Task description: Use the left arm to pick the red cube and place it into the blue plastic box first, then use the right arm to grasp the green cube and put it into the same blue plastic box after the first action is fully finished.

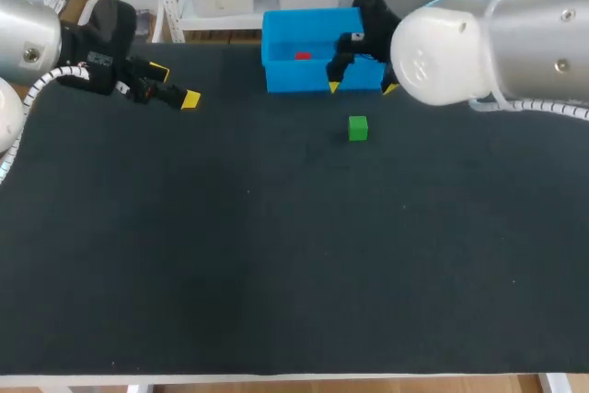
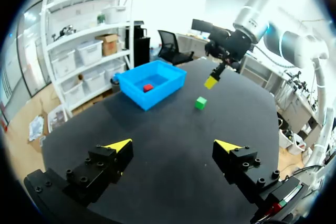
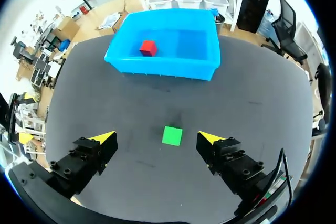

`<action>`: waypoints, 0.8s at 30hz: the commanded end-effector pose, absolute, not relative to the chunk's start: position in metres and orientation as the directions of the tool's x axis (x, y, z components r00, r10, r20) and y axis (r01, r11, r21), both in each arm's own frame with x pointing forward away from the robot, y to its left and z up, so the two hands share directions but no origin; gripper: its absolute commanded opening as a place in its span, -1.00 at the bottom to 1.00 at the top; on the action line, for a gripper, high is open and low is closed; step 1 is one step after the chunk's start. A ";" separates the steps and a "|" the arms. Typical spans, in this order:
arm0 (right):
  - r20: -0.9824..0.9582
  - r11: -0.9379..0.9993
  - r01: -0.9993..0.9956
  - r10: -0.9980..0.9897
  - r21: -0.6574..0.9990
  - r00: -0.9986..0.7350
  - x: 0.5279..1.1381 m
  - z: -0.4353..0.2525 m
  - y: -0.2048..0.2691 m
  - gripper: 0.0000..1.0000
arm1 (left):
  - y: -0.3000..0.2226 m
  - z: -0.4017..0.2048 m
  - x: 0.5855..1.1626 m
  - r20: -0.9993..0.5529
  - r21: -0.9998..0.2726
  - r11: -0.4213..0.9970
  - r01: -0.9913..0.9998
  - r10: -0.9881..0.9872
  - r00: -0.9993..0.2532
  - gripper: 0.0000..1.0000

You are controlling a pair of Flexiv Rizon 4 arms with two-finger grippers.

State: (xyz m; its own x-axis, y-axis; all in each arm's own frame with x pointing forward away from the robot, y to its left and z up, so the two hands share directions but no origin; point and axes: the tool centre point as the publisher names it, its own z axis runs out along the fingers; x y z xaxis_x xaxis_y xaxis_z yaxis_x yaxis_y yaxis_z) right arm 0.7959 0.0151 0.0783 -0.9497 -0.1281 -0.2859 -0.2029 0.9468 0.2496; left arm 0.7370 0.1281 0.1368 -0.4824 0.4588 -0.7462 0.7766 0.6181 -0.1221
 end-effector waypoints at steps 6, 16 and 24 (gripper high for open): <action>-0.316 0.945 -0.204 -0.118 0.256 -0.941 0.789 0.076 0.010 1.00 | 0.130 0.135 0.736 -0.753 -0.122 0.614 0.780 0.454 -0.476 1.00; -0.283 0.984 -0.143 -0.106 0.111 -0.953 0.793 0.065 0.011 1.00 | 0.130 0.135 0.736 -0.753 -0.122 0.614 0.780 0.454 -0.476 1.00; -0.252 0.996 -0.086 -0.078 0.024 -0.965 0.798 0.049 0.011 1.00 | 0.130 0.135 0.736 -0.753 -0.122 0.614 0.780 0.454 -0.476 1.00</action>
